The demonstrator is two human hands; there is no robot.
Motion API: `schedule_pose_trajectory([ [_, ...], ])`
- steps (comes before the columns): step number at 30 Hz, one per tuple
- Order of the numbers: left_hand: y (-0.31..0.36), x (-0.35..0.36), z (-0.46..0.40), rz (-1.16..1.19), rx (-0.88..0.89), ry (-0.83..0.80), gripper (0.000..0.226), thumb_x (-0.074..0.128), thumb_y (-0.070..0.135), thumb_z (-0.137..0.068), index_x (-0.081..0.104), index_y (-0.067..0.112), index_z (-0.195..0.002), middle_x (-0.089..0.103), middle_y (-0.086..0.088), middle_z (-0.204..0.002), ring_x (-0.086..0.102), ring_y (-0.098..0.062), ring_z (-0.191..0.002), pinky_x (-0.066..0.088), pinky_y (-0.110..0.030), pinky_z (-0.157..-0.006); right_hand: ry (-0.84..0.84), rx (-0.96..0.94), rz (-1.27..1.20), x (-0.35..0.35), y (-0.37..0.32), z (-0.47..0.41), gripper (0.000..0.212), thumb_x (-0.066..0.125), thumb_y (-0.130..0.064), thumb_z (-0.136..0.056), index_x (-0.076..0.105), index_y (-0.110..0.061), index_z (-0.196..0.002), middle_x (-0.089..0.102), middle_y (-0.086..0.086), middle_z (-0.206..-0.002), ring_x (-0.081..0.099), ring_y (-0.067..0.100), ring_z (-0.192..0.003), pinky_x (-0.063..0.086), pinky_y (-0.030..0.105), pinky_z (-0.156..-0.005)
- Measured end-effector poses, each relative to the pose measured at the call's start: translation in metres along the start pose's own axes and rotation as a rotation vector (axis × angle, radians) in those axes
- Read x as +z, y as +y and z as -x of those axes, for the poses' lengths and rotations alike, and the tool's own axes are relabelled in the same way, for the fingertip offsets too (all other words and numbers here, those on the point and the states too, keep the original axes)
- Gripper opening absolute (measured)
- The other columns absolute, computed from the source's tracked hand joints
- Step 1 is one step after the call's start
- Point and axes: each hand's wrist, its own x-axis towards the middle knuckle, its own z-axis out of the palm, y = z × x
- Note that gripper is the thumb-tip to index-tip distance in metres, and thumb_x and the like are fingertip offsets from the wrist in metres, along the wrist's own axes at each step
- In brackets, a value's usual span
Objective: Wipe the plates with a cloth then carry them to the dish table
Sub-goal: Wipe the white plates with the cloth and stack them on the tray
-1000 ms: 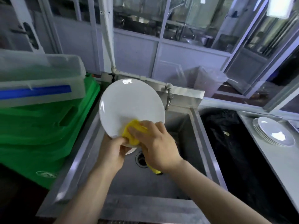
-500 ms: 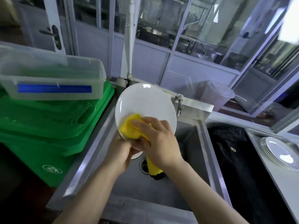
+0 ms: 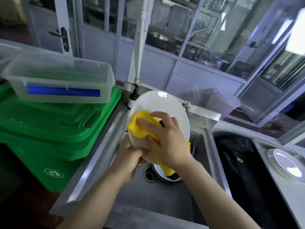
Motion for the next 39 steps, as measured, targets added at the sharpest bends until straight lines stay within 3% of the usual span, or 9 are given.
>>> schedule_pose_trajectory([
  [4,0.003,-0.006,-0.002,-0.023,-0.042,0.075,0.046,0.054,0.004,-0.053,0.064,0.023,-0.094,0.07,-0.002,-0.081,0.062,-0.026,-0.084,0.052,-0.049,-0.078,0.113,0.243,0.079,-0.003,0.041,-0.001,0.049,0.057,-0.013,-0.084,0.059,-0.038,-0.127,0.05,0.002,-0.131,0.045,0.032,-0.114,0.042,0.037,-0.092],
  [8,0.005,-0.005,-0.001,-0.062,-0.024,0.059,0.047,0.054,0.005,-0.055,0.062,0.025,-0.098,0.069,-0.004,-0.094,0.061,-0.024,-0.09,0.051,-0.048,-0.08,0.21,0.558,0.084,-0.015,0.067,-0.014,0.048,0.058,-0.02,-0.088,0.053,-0.034,-0.134,0.046,0.006,-0.131,0.043,0.032,-0.12,0.036,0.035,-0.096],
  [11,0.002,-0.001,0.0,-0.164,-0.026,0.01,0.048,0.055,0.007,-0.056,0.06,0.027,-0.099,0.068,-0.003,-0.095,0.064,-0.02,-0.091,0.056,-0.045,-0.078,0.269,0.49,0.11,-0.013,0.054,-0.032,0.049,0.059,-0.022,-0.088,0.051,-0.032,-0.136,0.043,0.008,-0.132,0.045,0.035,-0.117,0.037,0.036,-0.095],
  [14,-0.001,0.0,0.002,-0.177,-0.056,-0.027,0.042,0.054,0.006,-0.054,0.059,0.027,-0.091,0.069,0.006,-0.077,0.067,-0.006,-0.073,0.057,-0.03,-0.059,0.222,0.277,0.082,-0.008,0.026,-0.041,0.05,0.06,-0.02,-0.086,0.052,-0.033,-0.134,0.045,0.008,-0.133,0.047,0.037,-0.112,0.043,0.038,-0.088],
  [18,0.002,-0.008,-0.001,-0.132,-0.033,0.034,0.052,0.053,0.004,-0.054,0.061,0.025,-0.1,0.068,-0.014,-0.093,0.066,-0.026,-0.087,0.059,-0.048,-0.07,0.023,-0.063,-0.016,0.004,0.009,-0.021,0.052,0.053,-0.012,-0.081,0.06,-0.032,-0.128,0.051,0.007,-0.129,0.048,0.034,-0.098,0.043,0.037,-0.081],
  [23,0.006,-0.01,-0.001,-0.127,-0.017,0.073,0.049,0.053,0.006,-0.053,0.06,0.019,-0.099,0.065,-0.016,-0.097,0.059,-0.03,-0.09,0.052,-0.043,-0.068,0.122,0.225,0.034,-0.005,0.051,-0.021,0.049,0.059,-0.011,-0.088,0.057,-0.036,-0.13,0.048,0.003,-0.132,0.043,0.032,-0.115,0.034,0.032,-0.093],
  [26,0.004,-0.004,0.002,-0.156,-0.006,0.03,0.047,0.054,0.005,-0.055,0.062,0.023,-0.097,0.064,-0.022,-0.107,0.061,-0.035,-0.1,0.053,-0.056,-0.081,0.209,0.43,0.066,-0.017,0.068,-0.033,0.049,0.059,-0.017,-0.089,0.053,-0.035,-0.134,0.046,0.005,-0.13,0.042,0.033,-0.117,0.033,0.032,-0.096],
  [35,-0.005,-0.011,-0.005,-0.026,-0.008,-0.072,0.052,0.054,-0.015,-0.066,0.06,0.008,-0.113,0.072,-0.015,-0.095,0.07,-0.03,-0.089,0.057,-0.035,-0.064,-0.174,-0.049,-0.019,0.006,0.004,-0.003,0.052,0.039,-0.037,-0.08,0.059,-0.036,-0.128,0.051,0.006,-0.129,0.047,0.034,-0.099,0.051,0.045,-0.071],
  [39,-0.006,-0.026,-0.009,0.134,-0.012,-0.195,0.065,0.085,0.016,-0.055,0.062,0.007,-0.115,0.07,-0.017,-0.104,0.068,-0.032,-0.095,0.057,-0.041,-0.075,-0.276,-0.091,-0.027,0.009,0.019,0.008,0.037,0.057,-0.03,-0.092,0.059,-0.042,-0.127,0.048,0.001,-0.134,0.043,0.032,-0.104,0.049,0.047,-0.079],
])
